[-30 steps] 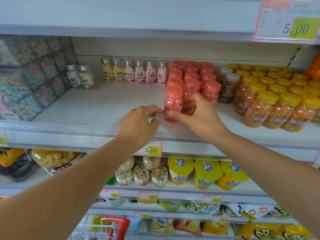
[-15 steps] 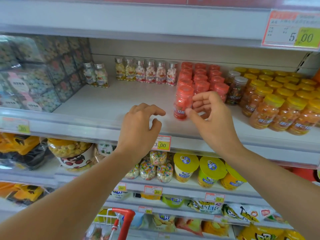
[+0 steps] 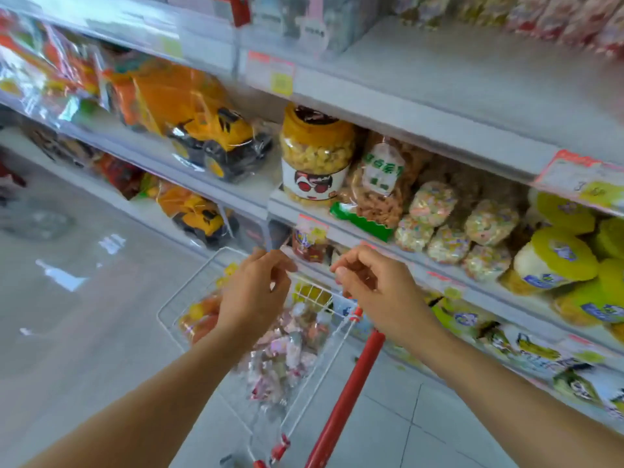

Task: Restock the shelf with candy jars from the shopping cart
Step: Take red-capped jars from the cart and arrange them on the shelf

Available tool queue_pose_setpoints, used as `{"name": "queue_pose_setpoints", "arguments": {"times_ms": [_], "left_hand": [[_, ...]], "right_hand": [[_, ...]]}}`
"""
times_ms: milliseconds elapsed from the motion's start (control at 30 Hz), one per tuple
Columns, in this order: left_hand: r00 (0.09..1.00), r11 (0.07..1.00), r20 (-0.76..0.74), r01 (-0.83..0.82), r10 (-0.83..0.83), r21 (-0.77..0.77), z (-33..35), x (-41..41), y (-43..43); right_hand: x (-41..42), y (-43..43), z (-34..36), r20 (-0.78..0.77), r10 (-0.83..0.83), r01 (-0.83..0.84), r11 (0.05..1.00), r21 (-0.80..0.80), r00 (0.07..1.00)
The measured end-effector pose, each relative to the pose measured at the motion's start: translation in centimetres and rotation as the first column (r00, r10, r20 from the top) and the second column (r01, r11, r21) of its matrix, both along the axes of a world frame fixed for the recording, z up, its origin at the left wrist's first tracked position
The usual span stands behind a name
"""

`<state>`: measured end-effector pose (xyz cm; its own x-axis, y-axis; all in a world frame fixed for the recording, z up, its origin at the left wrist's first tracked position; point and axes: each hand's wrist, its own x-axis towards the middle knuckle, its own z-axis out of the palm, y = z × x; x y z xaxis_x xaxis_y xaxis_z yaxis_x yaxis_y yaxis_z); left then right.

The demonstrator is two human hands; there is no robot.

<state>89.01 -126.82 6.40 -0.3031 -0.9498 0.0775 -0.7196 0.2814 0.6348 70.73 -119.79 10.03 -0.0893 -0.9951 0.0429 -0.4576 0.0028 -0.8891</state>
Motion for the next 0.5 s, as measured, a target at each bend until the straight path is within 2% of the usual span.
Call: {"name": "queue_pose_setpoints", "arguments": {"times_ms": [100,233,367,500], "left_hand": [[0.977,0.983,0.183,-0.136,0.112,0.124,-4.0,7.1,-0.6],[0.919,0.956,0.378,-0.205,0.114,0.208,-8.5,14.7,-1.4],[0.886,0.946,0.456,-0.211,0.078,0.248,-12.6,19.7,-2.3],[0.898,0.91,0.434,-0.24,0.076,0.338,-16.4,22.1,-2.5]], "right_hand": [[4.7,-2.1,-4.1,-0.031,0.076,-0.073,0.992,0.104,0.997],[10.5,-5.1,-8.8,-0.095,0.133,-0.112,0.974,0.199,0.987],[16.0,-8.1,-13.8,-0.178,0.253,-0.183,0.924,0.335,0.951],[20.1,-10.3,-18.5,-0.181,0.362,-0.234,0.839,0.491,0.915]]}}
